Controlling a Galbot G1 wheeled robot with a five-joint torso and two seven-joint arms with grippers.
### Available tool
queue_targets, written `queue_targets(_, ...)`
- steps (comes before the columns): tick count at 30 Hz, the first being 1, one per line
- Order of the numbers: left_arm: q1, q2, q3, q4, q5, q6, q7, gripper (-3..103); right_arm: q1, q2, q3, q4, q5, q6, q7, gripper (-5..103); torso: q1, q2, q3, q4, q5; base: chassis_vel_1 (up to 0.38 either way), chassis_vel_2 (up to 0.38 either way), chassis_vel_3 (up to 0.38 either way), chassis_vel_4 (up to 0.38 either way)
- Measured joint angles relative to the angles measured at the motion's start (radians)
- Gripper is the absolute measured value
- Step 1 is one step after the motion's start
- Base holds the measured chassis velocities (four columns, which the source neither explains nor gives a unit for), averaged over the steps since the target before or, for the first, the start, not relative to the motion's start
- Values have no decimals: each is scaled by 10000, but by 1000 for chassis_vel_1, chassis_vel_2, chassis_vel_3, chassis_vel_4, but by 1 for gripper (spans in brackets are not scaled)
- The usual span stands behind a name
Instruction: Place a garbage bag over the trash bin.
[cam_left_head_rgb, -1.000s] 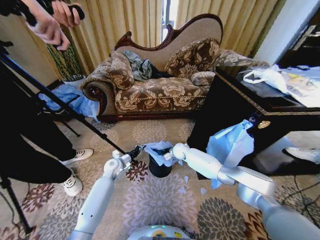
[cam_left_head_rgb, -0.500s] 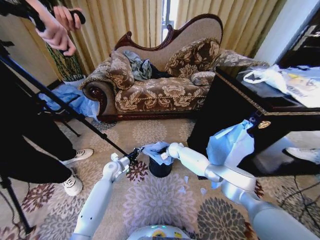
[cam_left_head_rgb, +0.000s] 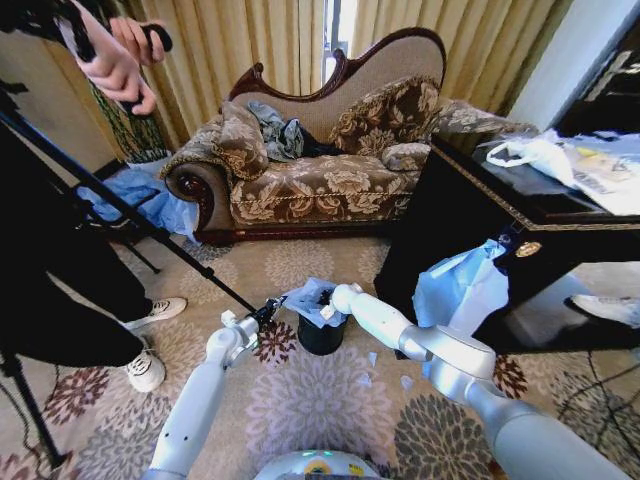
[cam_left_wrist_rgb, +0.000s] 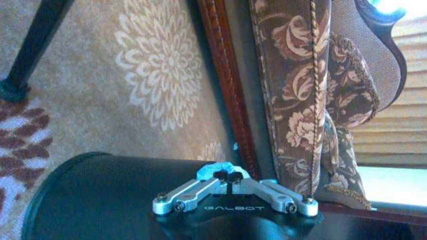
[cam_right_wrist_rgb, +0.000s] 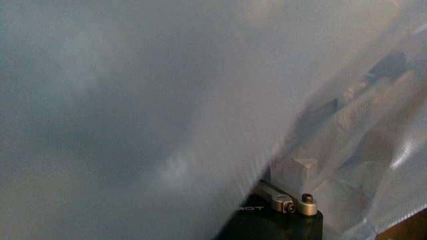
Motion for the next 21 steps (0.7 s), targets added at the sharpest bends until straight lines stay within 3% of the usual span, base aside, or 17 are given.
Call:
queue_targets(8,-53,-10,238,23,240,-68,152,0,264,-1119,-470,1697,1098,-238,-212,-1,0,0,0,-2,0,0,0,0,0)
queue_targets(11,-202,-43,314,174,319,-105,190,0,290,-1366,-536,2027,1247,-248,-278,10,1,0,0,-1,1,0,0,0,0)
queue_targets(13,-252,-58,343,232,345,-113,197,0,293,-1454,-559,2132,1300,-262,-290,10,0,0,0,-1,1,0,0,0,0)
queue_targets(21,-382,-77,467,443,471,-152,274,0,332,-1870,-558,2330,1403,-295,-302,47,0,0,0,1,1,0,0,0,0)
